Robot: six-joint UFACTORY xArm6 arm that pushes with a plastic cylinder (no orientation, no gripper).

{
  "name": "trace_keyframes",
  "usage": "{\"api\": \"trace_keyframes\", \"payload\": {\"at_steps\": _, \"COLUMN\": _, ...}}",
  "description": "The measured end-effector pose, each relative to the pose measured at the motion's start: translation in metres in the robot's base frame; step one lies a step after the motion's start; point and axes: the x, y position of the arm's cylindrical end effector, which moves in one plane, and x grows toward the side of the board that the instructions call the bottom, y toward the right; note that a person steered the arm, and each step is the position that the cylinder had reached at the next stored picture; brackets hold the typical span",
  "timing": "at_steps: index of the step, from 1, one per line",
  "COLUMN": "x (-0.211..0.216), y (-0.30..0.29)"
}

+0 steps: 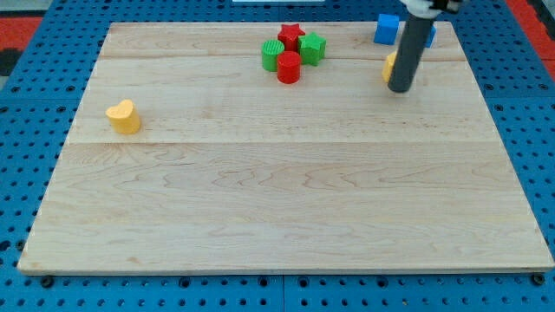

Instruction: Slide the yellow heart closer to the red circle

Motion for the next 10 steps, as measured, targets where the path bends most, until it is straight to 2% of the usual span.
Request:
{"api": "trace_keyframes", "payload": {"at_steps": 1, "x": -0.027, "y": -0.005}}
{"api": "trace_keyframes", "payload": {"at_steps": 3, "x": -0.005, "y": 0.028}}
{"api": "trace_keyframes", "payload": {"at_steps": 4, "x": -0.042, "y": 0.019}}
{"api": "trace_keyframes", "payload": {"at_steps": 5, "x": -0.026, "y": 0.004}}
{"api": "trace_keyframes", "payload": {"at_steps": 6, "x": 0.059, "y": -0.044}}
{"api": "trace_keyframes", "payload": {"at_steps": 7, "x": 0.130, "y": -0.148}}
{"api": "trace_keyframes", "payload": {"at_steps": 8, "x": 0.156, "y": -0.292}}
{"api": "trace_keyframes", "payload": {"at_steps": 9, "x": 0.127, "y": -0.429}}
{"api": "trace_keyframes", "payload": {"at_steps": 10, "x": 0.097, "y": -0.453}}
